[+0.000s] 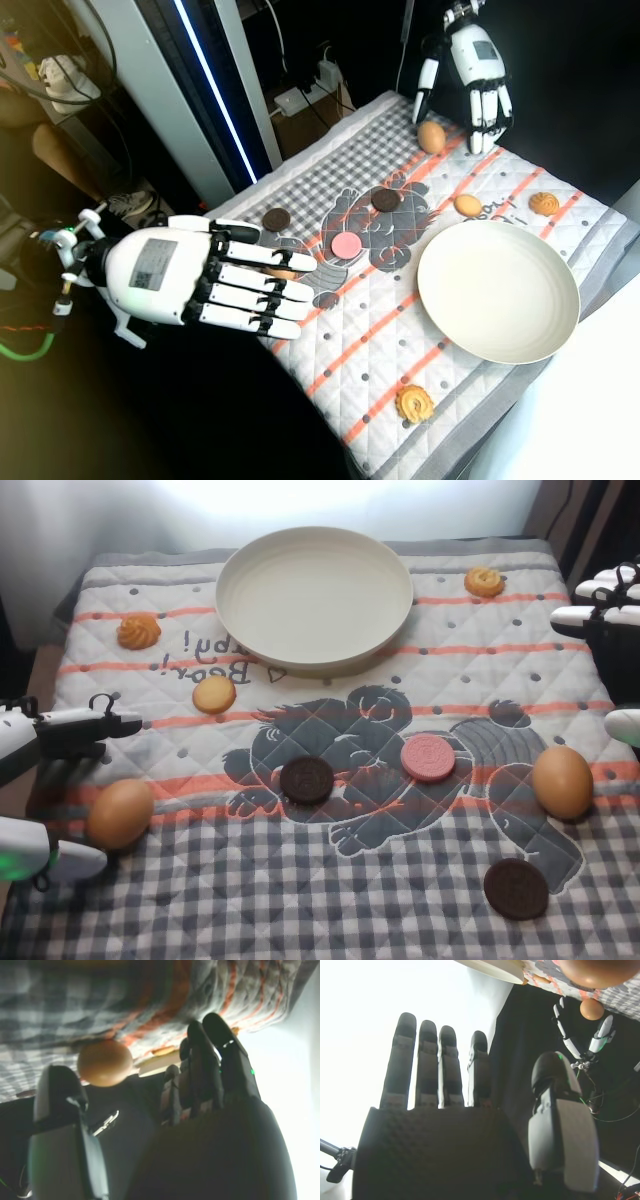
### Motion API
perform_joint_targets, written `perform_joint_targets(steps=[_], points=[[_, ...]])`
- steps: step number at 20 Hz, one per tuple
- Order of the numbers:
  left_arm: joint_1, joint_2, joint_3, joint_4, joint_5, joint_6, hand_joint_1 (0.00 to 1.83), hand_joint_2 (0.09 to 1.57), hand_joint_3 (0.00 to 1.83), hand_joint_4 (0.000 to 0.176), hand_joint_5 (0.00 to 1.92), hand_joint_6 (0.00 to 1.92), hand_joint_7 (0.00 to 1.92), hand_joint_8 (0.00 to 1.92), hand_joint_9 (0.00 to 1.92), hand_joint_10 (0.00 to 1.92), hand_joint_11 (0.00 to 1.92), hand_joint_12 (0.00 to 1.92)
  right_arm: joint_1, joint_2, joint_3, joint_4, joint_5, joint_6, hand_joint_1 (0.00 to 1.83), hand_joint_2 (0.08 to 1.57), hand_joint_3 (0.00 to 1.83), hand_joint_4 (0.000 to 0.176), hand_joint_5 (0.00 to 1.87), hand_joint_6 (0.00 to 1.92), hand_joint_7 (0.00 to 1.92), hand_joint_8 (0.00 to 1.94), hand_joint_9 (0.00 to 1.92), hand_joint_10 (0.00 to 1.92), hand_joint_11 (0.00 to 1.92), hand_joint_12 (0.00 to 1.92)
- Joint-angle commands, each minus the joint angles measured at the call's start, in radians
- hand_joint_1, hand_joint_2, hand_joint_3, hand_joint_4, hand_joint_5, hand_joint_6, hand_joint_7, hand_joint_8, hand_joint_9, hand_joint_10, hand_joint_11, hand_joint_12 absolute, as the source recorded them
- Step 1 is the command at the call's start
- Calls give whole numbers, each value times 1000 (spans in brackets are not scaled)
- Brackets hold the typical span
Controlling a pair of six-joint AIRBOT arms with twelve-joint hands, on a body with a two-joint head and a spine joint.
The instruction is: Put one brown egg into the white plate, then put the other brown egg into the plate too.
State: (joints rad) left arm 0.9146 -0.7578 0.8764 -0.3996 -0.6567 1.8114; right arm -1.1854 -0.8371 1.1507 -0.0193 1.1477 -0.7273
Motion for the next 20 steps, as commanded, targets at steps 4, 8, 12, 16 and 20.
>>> perform_joint_targets(steps=[4,8,12,16,20], points=[[-20,3,-18,59,-85,-1,970,903,6,176,229,8,446,2,510,5,0,953,6,6,3,34,117,3,242,1230,2,127,325,3,317,11,296,9,305,7],[-43,5,-24,116,-47,-1,990,899,0,176,165,0,435,2,525,4,0,907,6,6,2,34,117,3,244,1229,1,130,331,4,320,6,301,7,310,9],[-62,2,-13,135,-5,-1,1075,934,4,176,228,6,553,11,703,31,39,1116,6,4,3,34,117,3,268,1235,1,126,349,6,322,3,296,2,303,4],[-64,-3,-4,132,13,-1,1121,935,1,65,721,16,880,30,873,90,145,1252,6,4,3,36,117,3,269,1242,3,118,355,6,326,3,299,2,299,2],[-64,-8,1,120,15,-1,1069,1044,2,156,1102,723,1071,30,900,229,199,1319,5,4,3,37,117,3,268,1238,0,115,362,6,336,6,306,4,299,2]])
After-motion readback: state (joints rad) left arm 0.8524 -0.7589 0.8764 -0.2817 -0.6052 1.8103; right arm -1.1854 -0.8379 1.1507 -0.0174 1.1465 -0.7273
